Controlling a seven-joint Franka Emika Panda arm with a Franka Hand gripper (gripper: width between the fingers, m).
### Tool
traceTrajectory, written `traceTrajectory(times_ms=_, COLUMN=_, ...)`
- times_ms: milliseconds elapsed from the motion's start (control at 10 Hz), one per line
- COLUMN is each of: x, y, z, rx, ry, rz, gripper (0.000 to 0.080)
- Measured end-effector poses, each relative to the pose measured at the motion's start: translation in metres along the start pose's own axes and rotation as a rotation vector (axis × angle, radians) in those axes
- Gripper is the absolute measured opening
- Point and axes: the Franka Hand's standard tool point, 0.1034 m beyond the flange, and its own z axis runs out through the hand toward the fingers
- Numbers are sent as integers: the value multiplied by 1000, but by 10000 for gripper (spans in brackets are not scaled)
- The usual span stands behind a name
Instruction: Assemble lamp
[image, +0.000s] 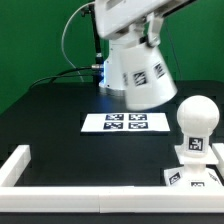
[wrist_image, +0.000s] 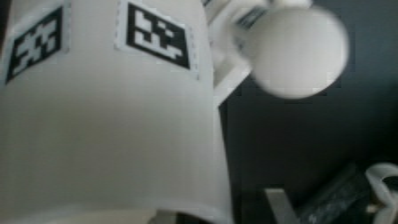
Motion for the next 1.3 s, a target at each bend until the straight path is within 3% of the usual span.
traceTrajectory(times_ms=100, x=3, y=-9, z=13, rx=-5, ry=4, rz=57, gripper=44)
traceTrajectory(times_ms=200, x=-14, y=-56, z=7, rx=38, ry=11, rz=32, gripper=44)
traceTrajectory(times_ms=300, x=-28, y=-79, z=11, rx=61, ry=16, rz=84, gripper=44)
traceTrajectory(times_ms=400, x=-44, y=-92, z=16, rx=84, ry=29, rz=108, gripper=44)
traceTrajectory(times_ms=900, x=-49, y=-84, z=15, rx=76, ry=36, rz=68, gripper=44)
traceTrajectory(times_ms=1100, x=-63, y=-74, z=-7, rx=55, ry=-32, rz=51, gripper=44)
traceTrajectory(times_ms=1300, x=-45, y=-48, z=-16, rx=41, ry=-26, rz=-21, gripper=44)
